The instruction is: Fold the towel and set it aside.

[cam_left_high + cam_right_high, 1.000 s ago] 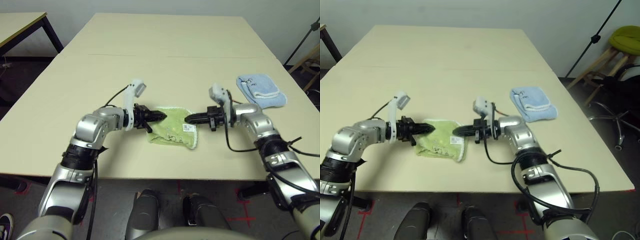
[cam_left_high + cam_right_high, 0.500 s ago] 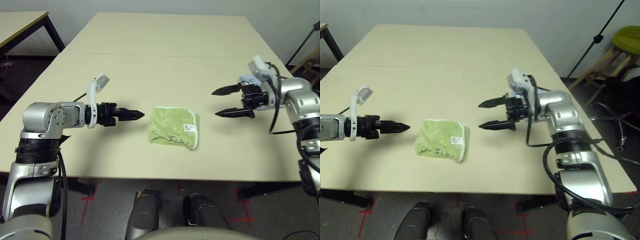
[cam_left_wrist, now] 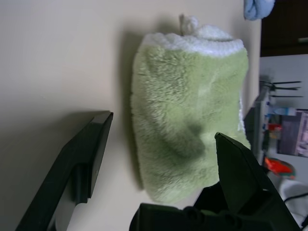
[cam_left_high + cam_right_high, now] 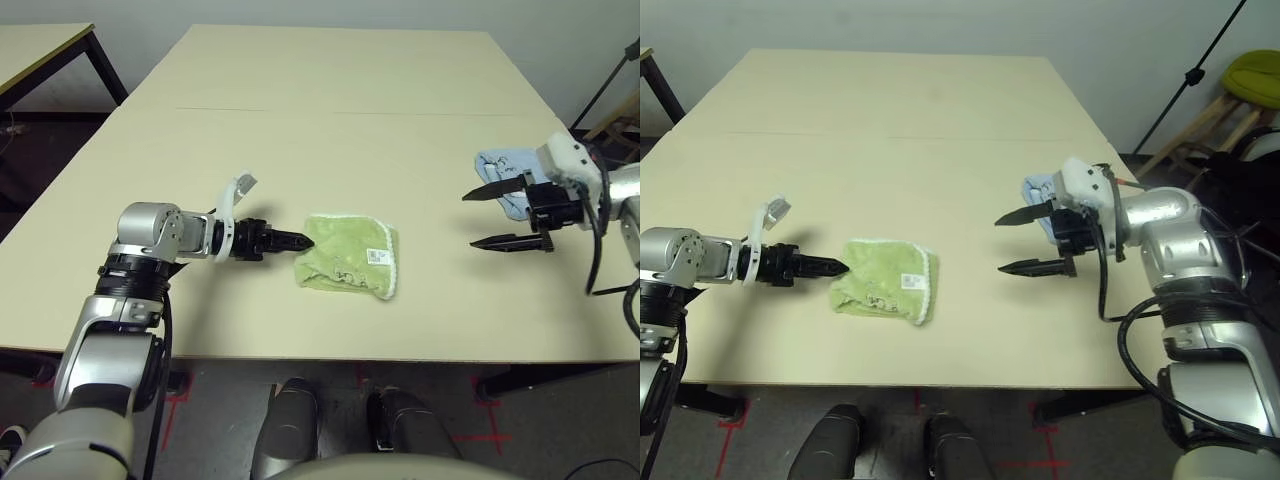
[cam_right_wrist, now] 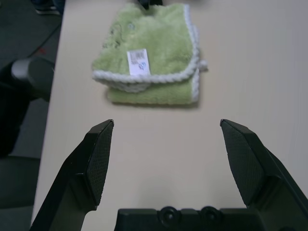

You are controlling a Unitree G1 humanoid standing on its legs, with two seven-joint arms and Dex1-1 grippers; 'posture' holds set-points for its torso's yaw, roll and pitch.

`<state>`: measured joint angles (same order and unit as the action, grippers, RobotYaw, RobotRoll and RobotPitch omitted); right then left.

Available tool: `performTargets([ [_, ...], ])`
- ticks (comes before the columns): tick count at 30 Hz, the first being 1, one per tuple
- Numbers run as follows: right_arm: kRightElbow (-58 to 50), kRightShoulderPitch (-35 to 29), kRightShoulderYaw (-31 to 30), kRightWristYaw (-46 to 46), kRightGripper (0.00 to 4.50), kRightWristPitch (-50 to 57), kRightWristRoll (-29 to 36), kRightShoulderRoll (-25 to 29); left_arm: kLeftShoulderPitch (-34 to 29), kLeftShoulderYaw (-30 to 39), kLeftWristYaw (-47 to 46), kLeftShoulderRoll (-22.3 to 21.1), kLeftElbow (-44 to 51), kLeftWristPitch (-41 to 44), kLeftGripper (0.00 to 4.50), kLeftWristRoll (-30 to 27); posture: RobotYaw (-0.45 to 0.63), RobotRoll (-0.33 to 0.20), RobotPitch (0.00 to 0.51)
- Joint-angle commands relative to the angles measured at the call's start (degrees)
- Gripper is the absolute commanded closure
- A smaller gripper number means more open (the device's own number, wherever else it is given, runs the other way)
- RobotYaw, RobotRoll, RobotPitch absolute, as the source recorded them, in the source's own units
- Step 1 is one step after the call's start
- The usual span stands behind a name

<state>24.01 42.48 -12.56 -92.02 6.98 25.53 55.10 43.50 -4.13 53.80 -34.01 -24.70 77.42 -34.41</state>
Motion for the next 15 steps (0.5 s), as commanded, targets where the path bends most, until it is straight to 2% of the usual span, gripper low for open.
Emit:
performTargets([
  [1, -2.3, -0.4, -2.5, -0.5, 0.04, 1.8, 2.4, 2.3, -0.3, -1.9, 1.2, 1.4, 0.7, 2.3, 0.03, -0.9, 0.13, 0.0, 0.132],
  [8, -1.8, 0.0, -3.8, -0.5, 0.04, 2.7, 3.7, 3.9, -0.5, 0.3, -0.5, 5.5, 1.5, 5.7, 0.03, -2.3, 0.12, 0.0, 0.14],
  [15, -2.7, -0.9, -0.9, -0.5, 0.04, 4.4, 2.7, 1.0, -0.7, 3.9, -3.9, 9.4, 0.7, 9.2, 0.03, -3.2, 0.11, 0.0, 0.14],
])
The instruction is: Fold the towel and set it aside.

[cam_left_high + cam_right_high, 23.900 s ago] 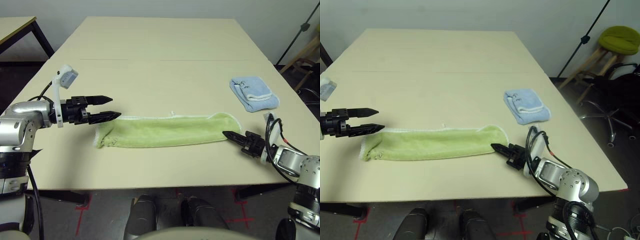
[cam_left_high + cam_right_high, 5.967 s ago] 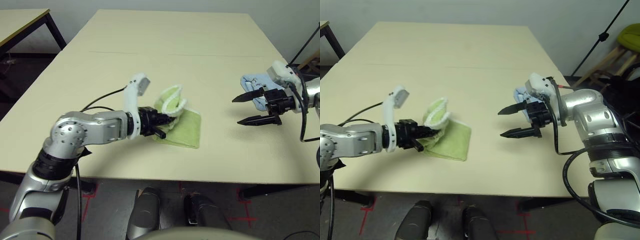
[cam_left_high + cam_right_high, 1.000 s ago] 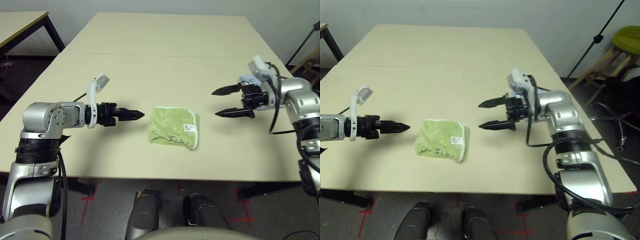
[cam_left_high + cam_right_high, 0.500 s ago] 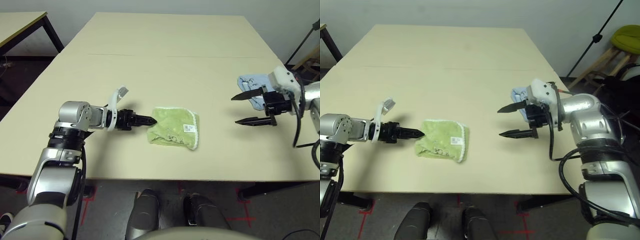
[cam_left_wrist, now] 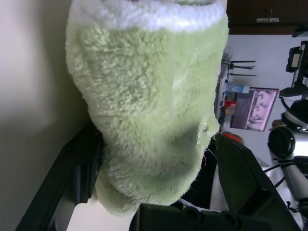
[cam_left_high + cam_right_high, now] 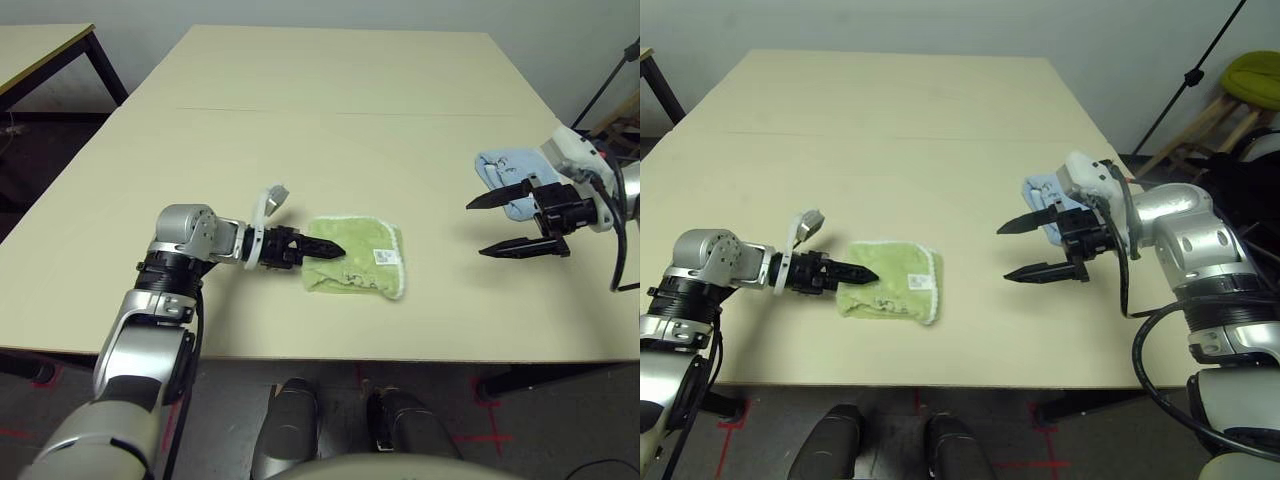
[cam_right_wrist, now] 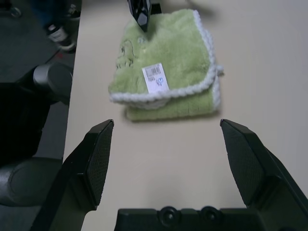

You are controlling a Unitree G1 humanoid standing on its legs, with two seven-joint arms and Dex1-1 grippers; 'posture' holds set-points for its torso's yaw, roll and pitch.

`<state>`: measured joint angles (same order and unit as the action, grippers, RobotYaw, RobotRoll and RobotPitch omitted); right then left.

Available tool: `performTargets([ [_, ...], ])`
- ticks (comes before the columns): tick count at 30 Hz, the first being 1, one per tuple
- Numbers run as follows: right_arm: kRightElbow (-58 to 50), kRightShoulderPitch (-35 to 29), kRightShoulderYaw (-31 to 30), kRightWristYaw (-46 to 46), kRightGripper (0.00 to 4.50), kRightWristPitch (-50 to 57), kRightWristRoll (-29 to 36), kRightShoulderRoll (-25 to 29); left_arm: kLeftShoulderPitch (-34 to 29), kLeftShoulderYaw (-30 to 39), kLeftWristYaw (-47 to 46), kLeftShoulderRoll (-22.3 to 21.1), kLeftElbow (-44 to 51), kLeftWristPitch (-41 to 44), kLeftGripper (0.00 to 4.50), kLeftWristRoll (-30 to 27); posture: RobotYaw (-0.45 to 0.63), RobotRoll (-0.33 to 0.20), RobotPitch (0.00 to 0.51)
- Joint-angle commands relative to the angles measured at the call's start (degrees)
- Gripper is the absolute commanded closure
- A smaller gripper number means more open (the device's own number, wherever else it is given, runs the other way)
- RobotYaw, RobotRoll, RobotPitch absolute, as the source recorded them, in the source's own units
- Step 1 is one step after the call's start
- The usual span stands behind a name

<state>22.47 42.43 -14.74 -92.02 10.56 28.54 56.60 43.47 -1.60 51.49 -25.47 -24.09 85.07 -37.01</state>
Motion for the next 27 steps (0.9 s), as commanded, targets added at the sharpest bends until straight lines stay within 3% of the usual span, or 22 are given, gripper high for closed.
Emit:
performTargets([
  [1, -1.3, -1.1, 1.8, -0.5, 0.01, 0.9, -0.5, -0.7, -0.5, 2.0, -2.5, 1.4, -0.2, 2.2, 0.21, -0.4, 0.11, 0.0, 0.141],
  [4, -1.6, -1.5, 2.9, -0.5, 0.0, 1.4, -0.9, -1.2, -0.6, 3.0, -4.1, 2.3, -0.4, 3.2, 0.91, -0.1, 0.11, 0.0, 0.14],
  [15, -3.3, -3.9, 3.7, -0.5, 0.0, 1.5, -0.2, -0.6, -2.4, 10.9, -12.1, 7.3, 0.7, 3.7, 4.45, 0.5, 0.12, 0.0, 0.144],
  [20, -1.9, -3.6, 3.9, -0.5, 0.0, 0.6, -0.8, -1.0, -0.2, 20.3, -16.1, 6.3, -0.9, 2.1, 4.48, 0.2, 0.13, 0.0, 0.149],
  [27, 1.8, -1.5, 4.4, -0.5, 0.0, -0.8, -2.4, -4.4, 2.1, 33.8, -21.9, -2.1, -7.4, -8.1, 4.48, 1.1, 0.16, 0.0, 0.147],
])
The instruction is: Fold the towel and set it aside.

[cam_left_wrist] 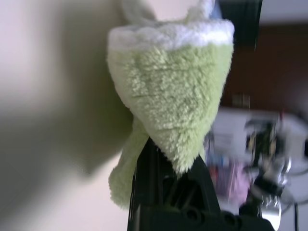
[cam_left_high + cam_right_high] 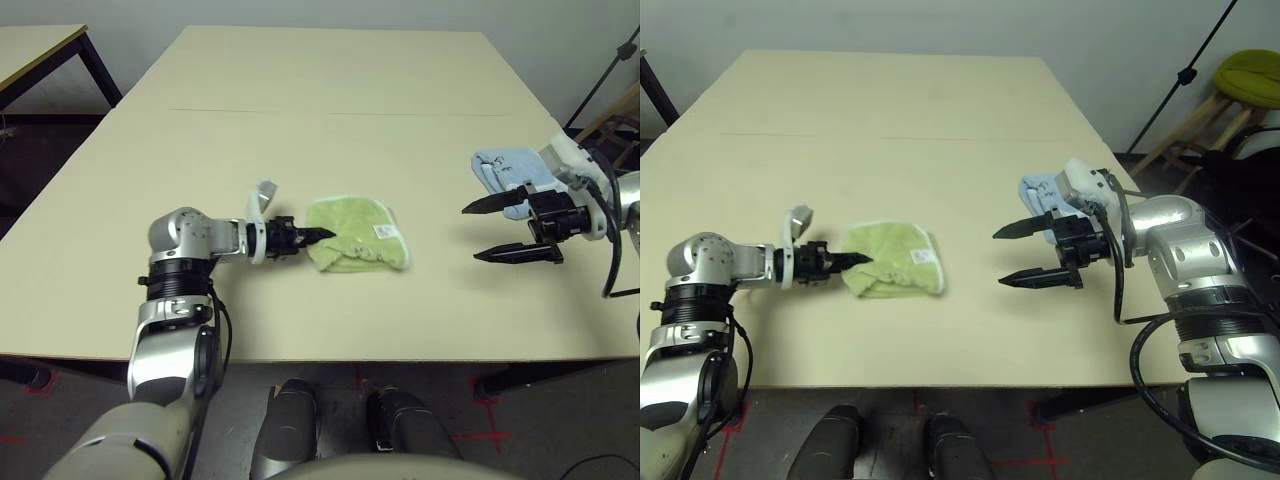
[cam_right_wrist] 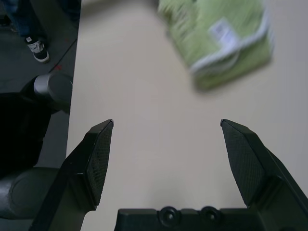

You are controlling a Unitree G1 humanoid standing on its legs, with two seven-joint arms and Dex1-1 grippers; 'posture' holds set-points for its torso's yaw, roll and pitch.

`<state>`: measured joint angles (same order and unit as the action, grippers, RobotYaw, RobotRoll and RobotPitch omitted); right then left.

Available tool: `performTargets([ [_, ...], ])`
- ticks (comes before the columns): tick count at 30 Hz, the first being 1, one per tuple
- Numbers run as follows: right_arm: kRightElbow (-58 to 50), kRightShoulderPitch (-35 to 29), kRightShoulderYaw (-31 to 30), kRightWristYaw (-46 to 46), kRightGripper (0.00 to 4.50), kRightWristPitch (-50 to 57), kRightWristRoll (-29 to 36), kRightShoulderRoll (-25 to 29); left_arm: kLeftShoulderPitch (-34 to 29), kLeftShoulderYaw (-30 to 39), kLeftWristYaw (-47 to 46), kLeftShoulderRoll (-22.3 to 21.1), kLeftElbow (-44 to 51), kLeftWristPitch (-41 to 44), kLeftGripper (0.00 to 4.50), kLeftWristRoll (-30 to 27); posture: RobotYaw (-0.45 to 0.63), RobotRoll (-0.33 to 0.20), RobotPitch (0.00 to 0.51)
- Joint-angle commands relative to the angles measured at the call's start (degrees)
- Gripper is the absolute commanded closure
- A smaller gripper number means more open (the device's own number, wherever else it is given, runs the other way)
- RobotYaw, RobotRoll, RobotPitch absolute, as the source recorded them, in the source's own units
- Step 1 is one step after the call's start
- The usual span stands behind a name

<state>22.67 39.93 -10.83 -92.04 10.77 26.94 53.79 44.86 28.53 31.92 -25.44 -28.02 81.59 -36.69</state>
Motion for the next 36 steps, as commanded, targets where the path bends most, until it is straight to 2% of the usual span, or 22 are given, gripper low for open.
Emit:
performTargets([
  [1, 2.4, 1.5, 1.2, -0.3, 0.0, -1.3, -1.3, -2.7, 1.0, 4.9, -3.2, -3.2, -5.1, -7.4, 4.48, 1.1, 0.16, 0.0, 0.146],
  [7, 4.1, 3.1, 3.4, 1.9, 0.0, -1.7, -2.9, -7.2, 0.9, 10.8, -10.7, -6.8, -12.0, -24.4, 4.48, 2.9, 0.16, 0.0, 0.142],
  [14, 2.7, 1.2, 4.7, 2.2, 0.0, -0.7, -3.5, -9.0, -1.9, 13.5, -17.2, -6.1, -16.6, -41.3, 4.48, 4.0, 0.17, 0.0, 0.141],
  [19, 2.8, 0.8, 5.2, 2.4, 0.0, -1.2, -3.9, -9.8, -1.2, 13.9, -21.3, -7.0, -23.5, -52.4, 4.48, 4.9, 0.16, 0.0, 0.137],
  [26, 2.5, 0.3, 5.8, 2.6, 0.0, -1.2, -4.4, -10.8, -0.4, 12.9, -22.7, -9.2, -30.6, -59.8, 4.48, 5.4, 0.15, 0.0, 0.133],
  [30, 2.2, -0.1, 5.9, 2.7, 0.0, -1.1, -4.7, -11.2, -0.1, 13.3, -23.2, -9.4, -33.1, -60.3, 4.48, 4.4, 0.15, 0.0, 0.133],
  [34, 2.0, -0.2, 6.1, 2.9, 0.0, -1.0, -4.8, -11.5, -1.1, 11.4, -22.3, -8.8, -31.8, -59.0, 4.48, 5.1, 0.15, 0.0, 0.132],
  [36, 1.9, -0.1, 6.1, 3.1, 0.0, -0.8, -4.8, -11.7, -2.4, 9.4, -21.8, -9.0, -29.8, -60.4, 3.87, 6.8, 0.16, 0.0, 0.133],
])
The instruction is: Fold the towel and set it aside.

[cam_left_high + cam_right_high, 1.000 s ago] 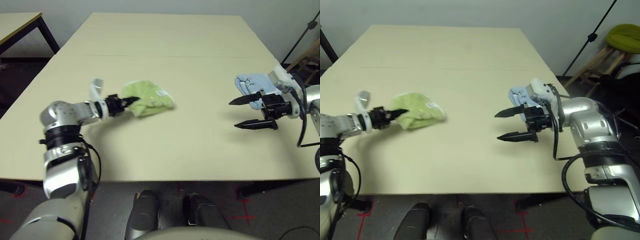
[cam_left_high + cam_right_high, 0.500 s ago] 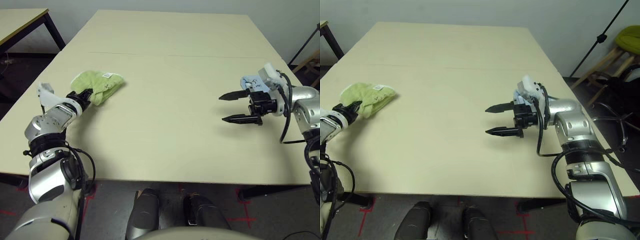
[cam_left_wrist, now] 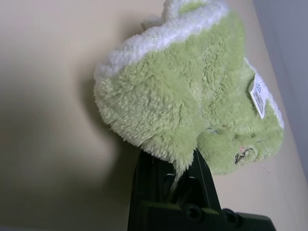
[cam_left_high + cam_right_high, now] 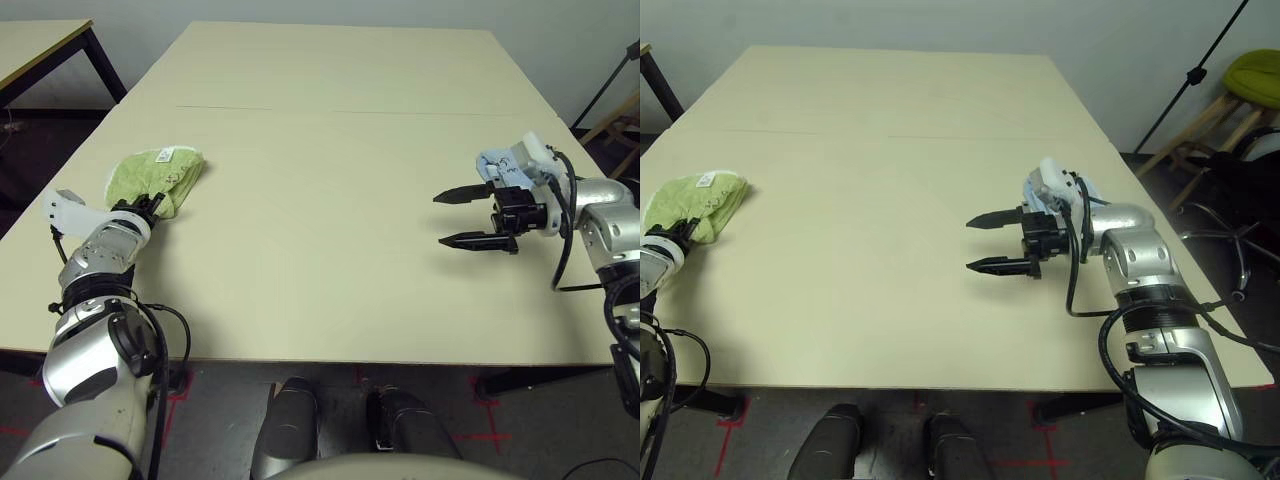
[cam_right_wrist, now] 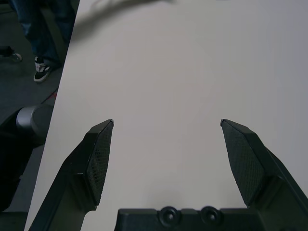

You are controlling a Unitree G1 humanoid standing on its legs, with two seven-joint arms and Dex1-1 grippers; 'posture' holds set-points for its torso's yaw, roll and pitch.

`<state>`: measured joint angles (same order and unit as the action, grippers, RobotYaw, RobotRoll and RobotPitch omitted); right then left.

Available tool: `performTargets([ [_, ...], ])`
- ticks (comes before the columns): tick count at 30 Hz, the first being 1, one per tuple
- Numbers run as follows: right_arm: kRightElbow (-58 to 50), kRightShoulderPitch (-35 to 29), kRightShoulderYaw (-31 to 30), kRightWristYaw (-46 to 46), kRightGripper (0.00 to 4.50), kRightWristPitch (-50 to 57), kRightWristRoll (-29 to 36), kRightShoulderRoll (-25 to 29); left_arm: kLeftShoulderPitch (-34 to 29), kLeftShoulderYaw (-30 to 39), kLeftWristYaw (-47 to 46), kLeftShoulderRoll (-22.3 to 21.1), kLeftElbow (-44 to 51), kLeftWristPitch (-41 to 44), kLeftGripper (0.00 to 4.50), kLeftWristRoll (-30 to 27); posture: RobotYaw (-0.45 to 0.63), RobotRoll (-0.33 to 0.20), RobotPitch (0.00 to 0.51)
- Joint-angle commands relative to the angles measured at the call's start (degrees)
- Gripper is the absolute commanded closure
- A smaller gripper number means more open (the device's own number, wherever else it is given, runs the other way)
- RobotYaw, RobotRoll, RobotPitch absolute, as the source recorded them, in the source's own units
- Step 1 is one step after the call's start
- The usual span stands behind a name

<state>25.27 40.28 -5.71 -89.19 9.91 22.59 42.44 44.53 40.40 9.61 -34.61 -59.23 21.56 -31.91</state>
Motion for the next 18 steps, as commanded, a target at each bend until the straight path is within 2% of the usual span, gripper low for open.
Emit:
performTargets([
  [1, -0.7, -0.5, 0.9, 0.3, 0.0, 0.0, -0.4, -0.5, -2.7, -3.7, 1.7, -0.2, 3.6, 0.7, 3.64, 2.4, 0.16, 0.0, 0.133],
  [6, -1.0, -1.1, 1.1, 0.5, 0.0, 0.1, -0.3, -0.8, -7.7, -9.0, 4.7, -3.9, 17.5, 9.8, 2.16, 3.5, 0.17, 0.0, 0.136],
  [13, -0.6, -1.4, 2.4, 2.0, 0.0, 1.7, 0.4, -1.3, -20.2, -17.5, 10.3, -12.9, 46.1, 28.5, 0.03, 3.3, 0.19, 0.0, 0.14],
  [18, -0.5, -1.6, 3.5, 3.2, 0.0, 3.1, 0.4, -1.4, -25.2, -20.6, 15.3, -18.8, 57.9, 39.8, 0.03, 0.7, 0.19, 0.0, 0.138],
])
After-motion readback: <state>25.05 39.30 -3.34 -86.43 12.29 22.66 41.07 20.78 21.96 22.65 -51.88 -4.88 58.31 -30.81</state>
